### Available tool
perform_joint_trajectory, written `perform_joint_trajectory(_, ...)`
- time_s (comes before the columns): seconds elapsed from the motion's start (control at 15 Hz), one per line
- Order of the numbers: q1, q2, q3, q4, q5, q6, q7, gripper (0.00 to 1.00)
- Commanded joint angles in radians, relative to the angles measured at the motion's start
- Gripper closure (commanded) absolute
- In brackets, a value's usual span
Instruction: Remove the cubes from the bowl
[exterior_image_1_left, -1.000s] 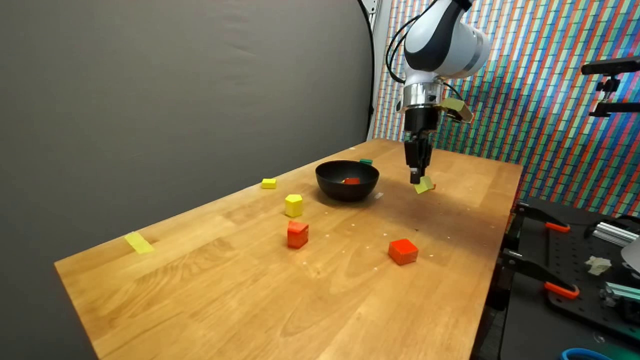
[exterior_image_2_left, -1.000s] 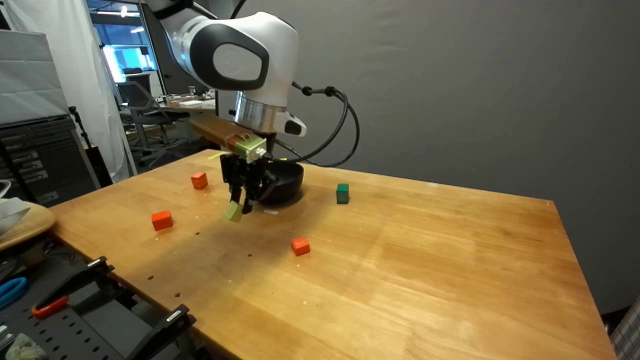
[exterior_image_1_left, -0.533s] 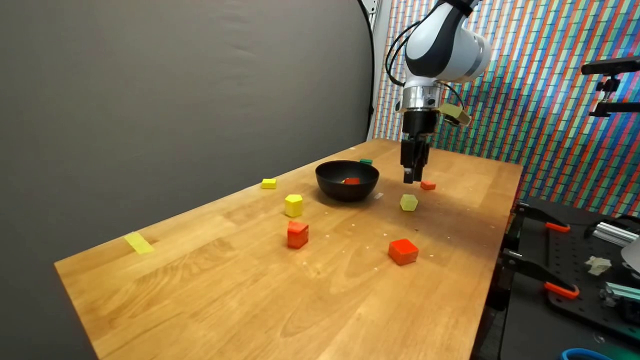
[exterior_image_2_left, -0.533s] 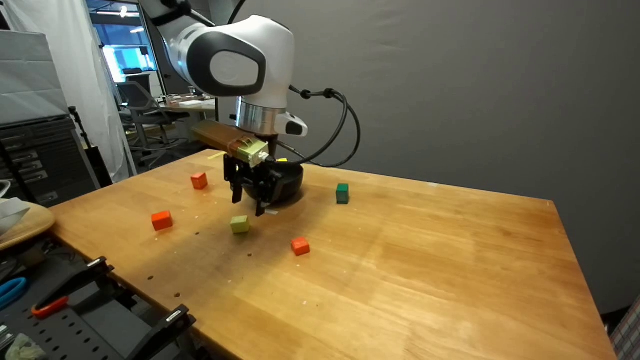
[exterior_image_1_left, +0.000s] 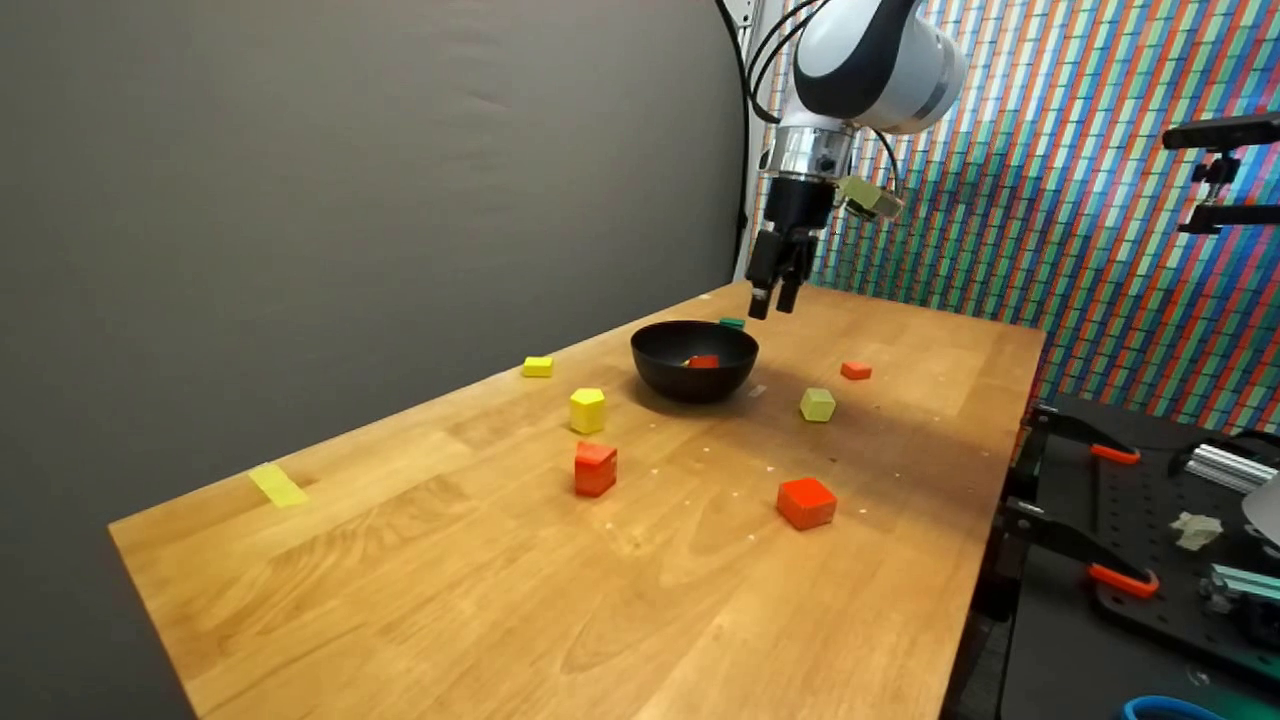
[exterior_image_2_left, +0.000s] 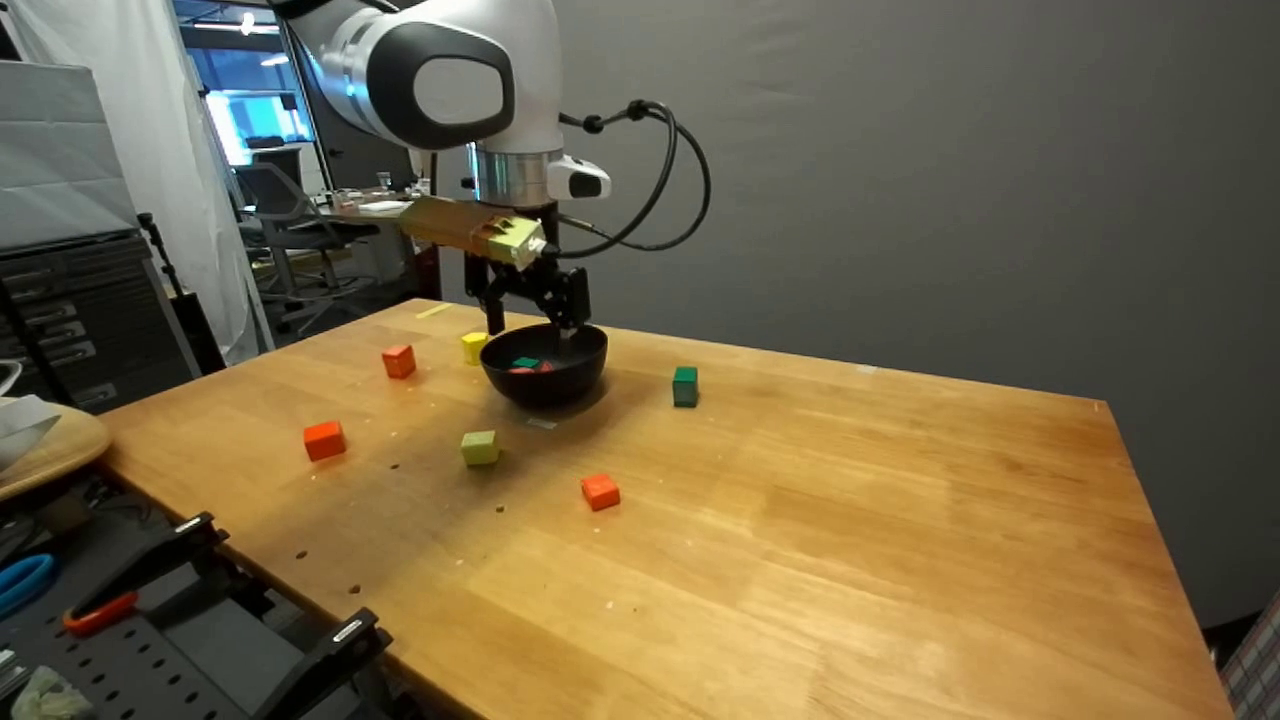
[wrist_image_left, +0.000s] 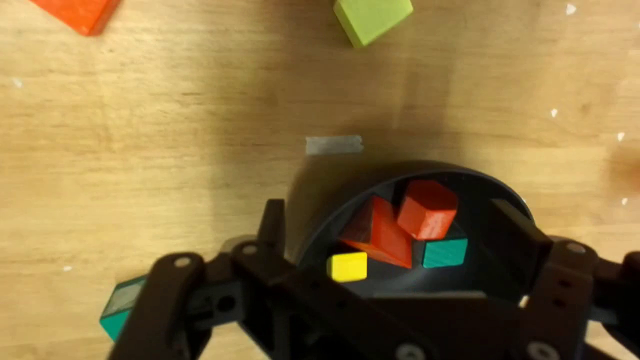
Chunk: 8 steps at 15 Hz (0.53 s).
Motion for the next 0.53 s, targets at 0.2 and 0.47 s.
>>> perform_joint_trajectory(0.2,0.038,0.074,0.003,0.108,-0.038,-0.07,0.158,0.0)
perform_joint_trajectory(0.47,0.072,0.134,-0.02,0.193,-0.099,-0.145,0.262,0.0)
